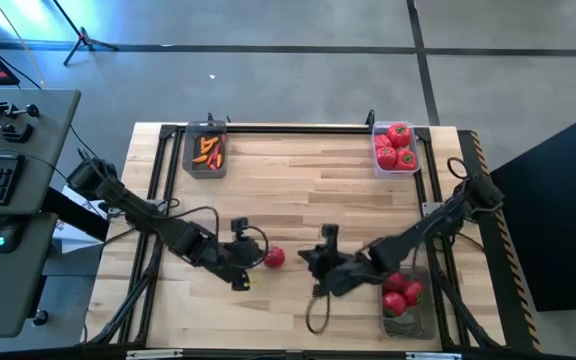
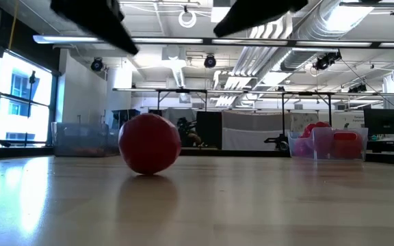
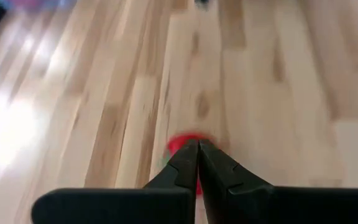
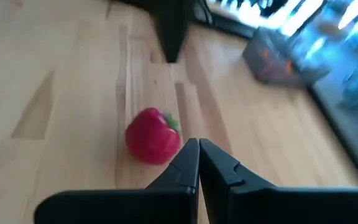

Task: Sort produce into baskets
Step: Put the tomato into the bottom black bin

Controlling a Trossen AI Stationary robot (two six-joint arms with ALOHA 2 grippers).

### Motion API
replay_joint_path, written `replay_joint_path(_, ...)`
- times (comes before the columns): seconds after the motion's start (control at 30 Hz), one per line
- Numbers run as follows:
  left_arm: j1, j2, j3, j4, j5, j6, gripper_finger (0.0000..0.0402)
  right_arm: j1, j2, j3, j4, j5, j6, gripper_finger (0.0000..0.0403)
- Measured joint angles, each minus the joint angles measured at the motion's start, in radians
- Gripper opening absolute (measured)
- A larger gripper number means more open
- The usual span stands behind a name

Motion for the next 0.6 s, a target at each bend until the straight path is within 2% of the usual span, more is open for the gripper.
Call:
replay_joint_path(0.13, -0.025, 0.0, -0.083, 0.012, -0.01, -0.089, 0.0, -0.069, 0.0, 0.0, -0.037, -0.126, 0.055, 0.0)
replay_joint_path(0.3, -0.054, 0.001, -0.216, 0.138, -0.002, -0.165, 0.0, -0.133, 0.001, 0.0, -0.026, -0.295, 0.0, 0.0017)
replay_joint_path(0.43, -0.072, 0.001, -0.309, 0.271, 0.058, -0.19, 0.0, -0.152, 0.038, 0.0, -0.005, -0.343, -0.1, 0.0073)
replay_joint_path(0.6, -0.079, 0.003, -0.399, 0.424, 0.092, -0.19, 0.0, -0.157, 0.114, 0.0, 0.033, -0.39, -0.117, 0.0167)
